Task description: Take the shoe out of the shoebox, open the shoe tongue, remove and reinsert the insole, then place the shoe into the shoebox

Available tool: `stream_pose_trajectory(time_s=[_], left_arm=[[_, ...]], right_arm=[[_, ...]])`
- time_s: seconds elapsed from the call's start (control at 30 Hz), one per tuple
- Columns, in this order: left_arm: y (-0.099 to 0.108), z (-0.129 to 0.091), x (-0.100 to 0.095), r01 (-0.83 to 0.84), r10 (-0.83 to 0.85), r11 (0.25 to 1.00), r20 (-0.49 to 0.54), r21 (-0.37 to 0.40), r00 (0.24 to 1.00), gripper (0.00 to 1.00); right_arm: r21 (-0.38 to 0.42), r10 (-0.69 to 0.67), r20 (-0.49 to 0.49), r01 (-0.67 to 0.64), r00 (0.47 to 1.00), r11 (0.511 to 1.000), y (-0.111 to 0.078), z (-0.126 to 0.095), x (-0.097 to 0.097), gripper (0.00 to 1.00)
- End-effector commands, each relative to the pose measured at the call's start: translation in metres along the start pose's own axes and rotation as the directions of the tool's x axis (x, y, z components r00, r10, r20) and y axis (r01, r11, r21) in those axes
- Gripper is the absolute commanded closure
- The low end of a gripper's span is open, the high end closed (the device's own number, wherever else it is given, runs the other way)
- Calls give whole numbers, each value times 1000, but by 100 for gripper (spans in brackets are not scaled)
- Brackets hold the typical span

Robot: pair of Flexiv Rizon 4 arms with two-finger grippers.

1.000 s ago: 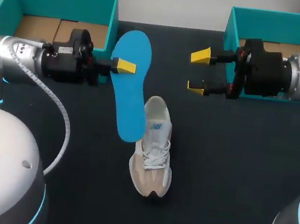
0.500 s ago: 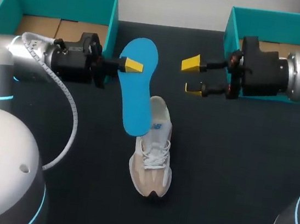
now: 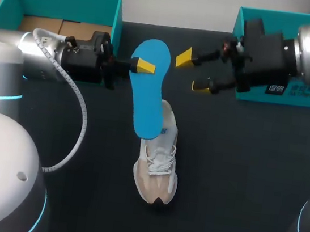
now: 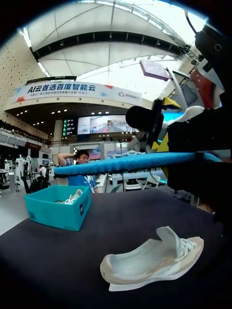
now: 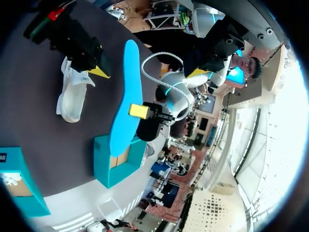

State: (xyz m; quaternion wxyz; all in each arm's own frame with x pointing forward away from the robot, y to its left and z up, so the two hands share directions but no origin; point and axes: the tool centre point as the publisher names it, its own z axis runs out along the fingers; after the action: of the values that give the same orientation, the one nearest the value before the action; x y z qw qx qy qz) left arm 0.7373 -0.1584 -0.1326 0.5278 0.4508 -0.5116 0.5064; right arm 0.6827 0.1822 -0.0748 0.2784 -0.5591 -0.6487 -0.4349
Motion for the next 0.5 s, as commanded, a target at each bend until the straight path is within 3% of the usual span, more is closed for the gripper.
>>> stream_pose_trajectory(time_s=[0.03, 0.3, 0.5], left_arm=[[-1, 0, 0, 0, 0, 1000, 2, -1, 1000, 100], [-1, 0, 0, 0, 0, 1000, 2, -1, 1000, 100], [-1, 0, 0, 0, 0, 1000, 2, -1, 1000, 100]], right_arm=[[1, 2, 128, -3, 992, 1000, 1, 2, 4, 0], [1, 2, 128, -3, 992, 1000, 1, 2, 4, 0], [7, -19, 412, 18, 911, 1000, 7, 4, 15, 0]])
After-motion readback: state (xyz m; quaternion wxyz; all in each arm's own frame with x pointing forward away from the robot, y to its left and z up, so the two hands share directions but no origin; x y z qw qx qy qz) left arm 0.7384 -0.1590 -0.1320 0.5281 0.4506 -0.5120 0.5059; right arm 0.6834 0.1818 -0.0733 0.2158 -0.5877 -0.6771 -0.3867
